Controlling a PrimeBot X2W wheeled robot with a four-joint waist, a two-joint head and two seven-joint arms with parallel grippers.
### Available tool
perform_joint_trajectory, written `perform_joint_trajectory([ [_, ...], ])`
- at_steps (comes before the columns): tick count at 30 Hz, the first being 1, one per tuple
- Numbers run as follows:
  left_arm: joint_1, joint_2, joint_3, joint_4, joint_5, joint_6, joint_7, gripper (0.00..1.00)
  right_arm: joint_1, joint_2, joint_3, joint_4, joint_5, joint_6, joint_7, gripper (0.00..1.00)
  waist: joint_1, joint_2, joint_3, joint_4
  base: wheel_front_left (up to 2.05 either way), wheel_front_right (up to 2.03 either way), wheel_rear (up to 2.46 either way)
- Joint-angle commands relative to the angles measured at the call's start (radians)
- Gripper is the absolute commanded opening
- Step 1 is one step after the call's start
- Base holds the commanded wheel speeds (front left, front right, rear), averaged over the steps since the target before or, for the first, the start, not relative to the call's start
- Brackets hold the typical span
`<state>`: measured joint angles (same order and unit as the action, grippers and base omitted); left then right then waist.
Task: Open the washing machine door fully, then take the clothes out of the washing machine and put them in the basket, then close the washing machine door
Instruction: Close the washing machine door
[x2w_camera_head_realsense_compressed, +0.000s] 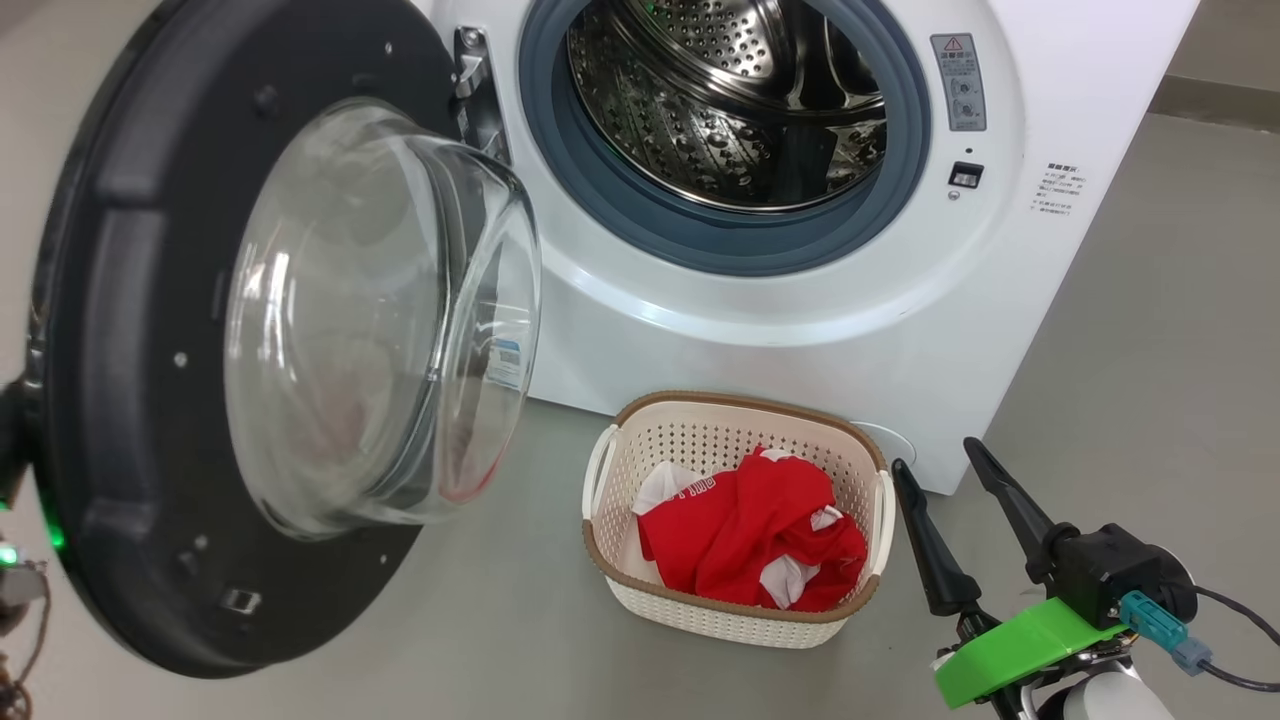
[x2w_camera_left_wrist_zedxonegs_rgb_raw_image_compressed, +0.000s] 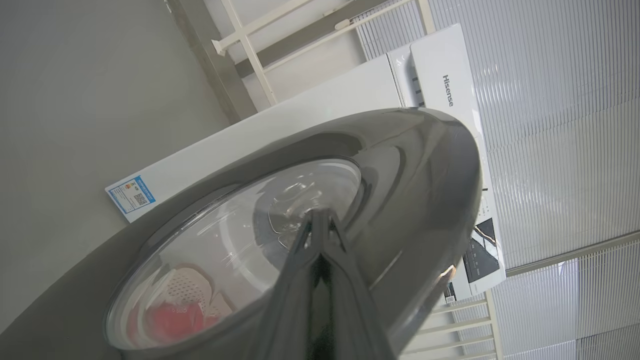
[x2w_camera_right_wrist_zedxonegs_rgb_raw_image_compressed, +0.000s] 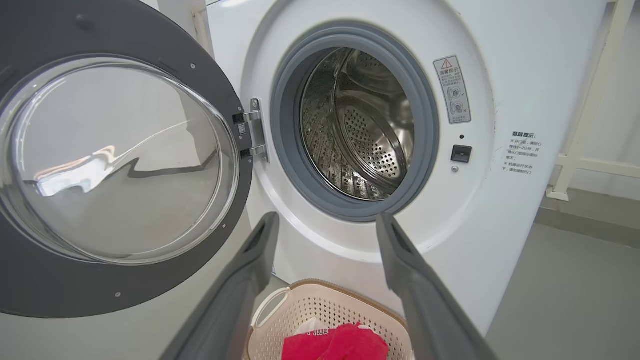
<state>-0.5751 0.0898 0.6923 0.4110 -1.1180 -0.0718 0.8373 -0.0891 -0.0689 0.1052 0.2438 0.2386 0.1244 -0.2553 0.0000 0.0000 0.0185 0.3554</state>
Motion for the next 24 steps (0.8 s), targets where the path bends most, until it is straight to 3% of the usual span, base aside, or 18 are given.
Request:
perform_joint_trajectory([
  [1, 0.017, 0.007, -0.012, -0.053, -0.023, -0.001, 0.038, 0.0, -0.032, -0.002, 0.016, -0.023, -0.004, 0.006, -0.006, 1.0, 0.0, 0.0, 0.002, -0.001, 0.0, 0.0, 0.0],
  [13, 0.114, -0.038, -0.094, -0.256, -0.133, 0.065, 0.088, 0.0, -0.035, 0.001, 0.021, -0.022, -0.002, 0.006, -0.006, 1.0, 0.0, 0.0, 0.014, -0.022, 0.0, 0.0, 0.0],
  [24, 0.217, -0.039, -0.262, -0.362, -0.299, 0.129, 0.001, 0.0, -0.041, 0.003, 0.018, -0.024, -0.001, 0.006, -0.006, 1.0, 0.0, 0.0, 0.028, -0.079, 0.0, 0.0, 0.0],
])
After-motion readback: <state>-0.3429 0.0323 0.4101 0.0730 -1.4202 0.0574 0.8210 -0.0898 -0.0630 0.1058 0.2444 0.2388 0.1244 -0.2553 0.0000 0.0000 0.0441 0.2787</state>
